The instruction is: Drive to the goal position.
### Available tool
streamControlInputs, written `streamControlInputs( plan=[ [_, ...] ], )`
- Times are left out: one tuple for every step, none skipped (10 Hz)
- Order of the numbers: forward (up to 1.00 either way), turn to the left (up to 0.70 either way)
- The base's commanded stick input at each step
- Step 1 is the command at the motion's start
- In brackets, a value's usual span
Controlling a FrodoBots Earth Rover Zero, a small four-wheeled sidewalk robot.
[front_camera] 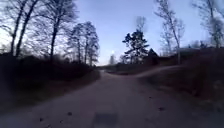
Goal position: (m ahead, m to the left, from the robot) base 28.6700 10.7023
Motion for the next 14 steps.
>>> streamControlInputs(
  plan=[
    [0.70,0.00],
    [0.70,0.00],
    [0.70,0.00],
    [0.70,0.00],
    [0.70,0.00],
    [0.70,0.00],
    [0.70,0.00],
    [0.70,0.00],
    [0.70,0.00],
    [0.70,0.00],
    [0.70,0.00],
    [0.70,0.00],
    [0.70,0.00],
    [0.70,0.00]
  ],
)
